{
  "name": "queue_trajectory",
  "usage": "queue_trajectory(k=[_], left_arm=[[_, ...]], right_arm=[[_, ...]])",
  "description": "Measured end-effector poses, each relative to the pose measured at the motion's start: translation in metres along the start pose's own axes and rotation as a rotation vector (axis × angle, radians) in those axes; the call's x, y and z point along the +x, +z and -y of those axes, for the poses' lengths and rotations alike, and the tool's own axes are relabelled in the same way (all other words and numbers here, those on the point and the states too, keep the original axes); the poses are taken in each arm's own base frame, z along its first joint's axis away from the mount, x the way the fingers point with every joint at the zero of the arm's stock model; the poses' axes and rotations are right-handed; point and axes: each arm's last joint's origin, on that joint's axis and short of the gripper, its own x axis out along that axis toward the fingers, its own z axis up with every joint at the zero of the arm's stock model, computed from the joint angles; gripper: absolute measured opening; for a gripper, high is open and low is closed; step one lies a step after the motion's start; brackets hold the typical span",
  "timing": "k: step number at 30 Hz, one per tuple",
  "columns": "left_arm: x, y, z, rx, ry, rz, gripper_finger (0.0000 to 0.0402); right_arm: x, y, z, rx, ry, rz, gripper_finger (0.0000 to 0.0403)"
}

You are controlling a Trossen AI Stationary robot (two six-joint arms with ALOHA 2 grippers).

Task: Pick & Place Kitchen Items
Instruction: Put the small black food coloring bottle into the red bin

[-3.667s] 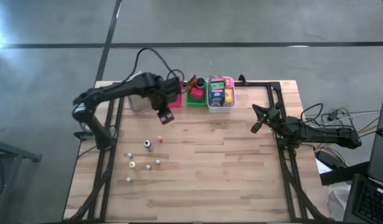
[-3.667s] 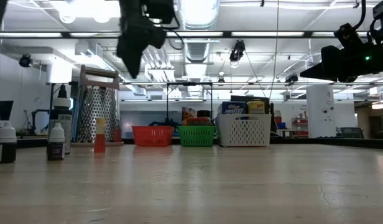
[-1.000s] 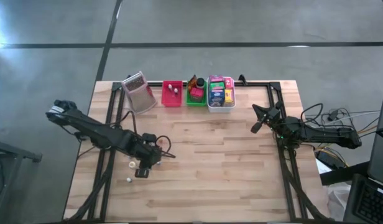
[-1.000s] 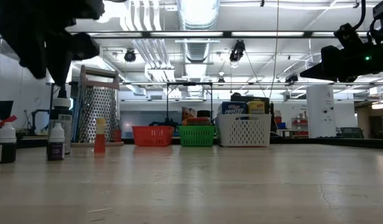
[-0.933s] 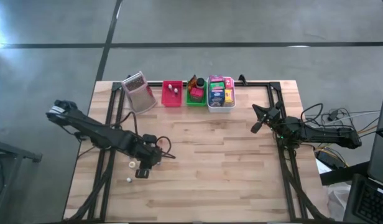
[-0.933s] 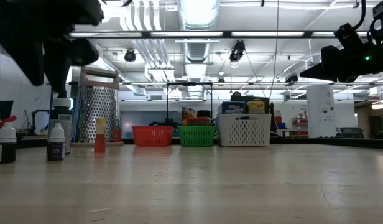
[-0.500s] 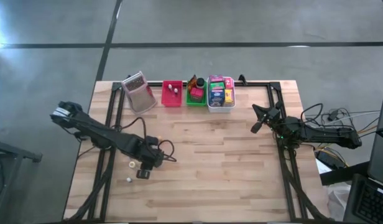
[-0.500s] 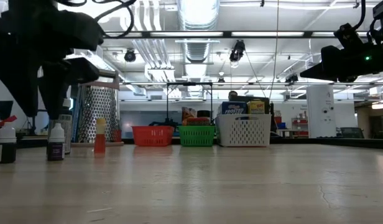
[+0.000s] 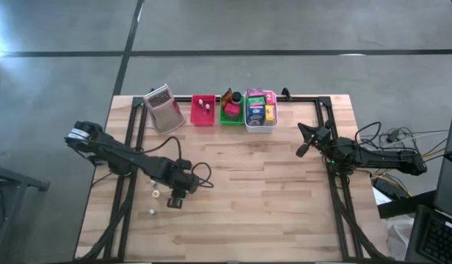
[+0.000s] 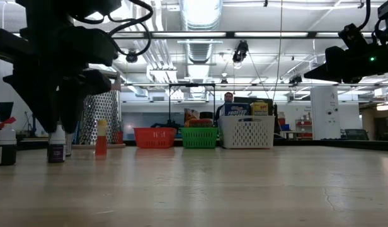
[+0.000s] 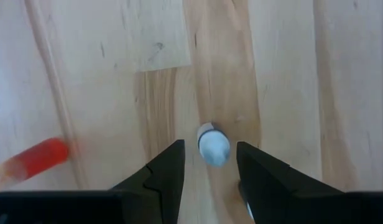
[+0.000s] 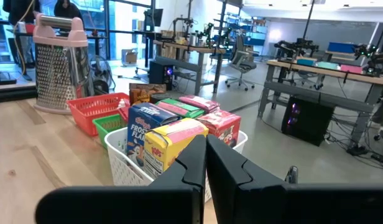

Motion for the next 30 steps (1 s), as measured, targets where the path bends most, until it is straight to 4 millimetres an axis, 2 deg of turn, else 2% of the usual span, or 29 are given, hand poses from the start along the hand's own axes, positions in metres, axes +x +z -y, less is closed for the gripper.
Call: queue_trajectory(k=[23, 30], left_arm=[[0.038, 0.007, 0.0, 0.022, -0.021, -0.056, 0.0151], [0.04, 0.007, 0.0, 0.022, -0.019, -0.065, 0.0151]], right_arm=[[0.0, 0.0, 0.0, 0.0, 0.0, 0.0, 0.0008], [0.0, 0.0, 0.0, 0.0, 0.0, 0.0, 0.0008]])
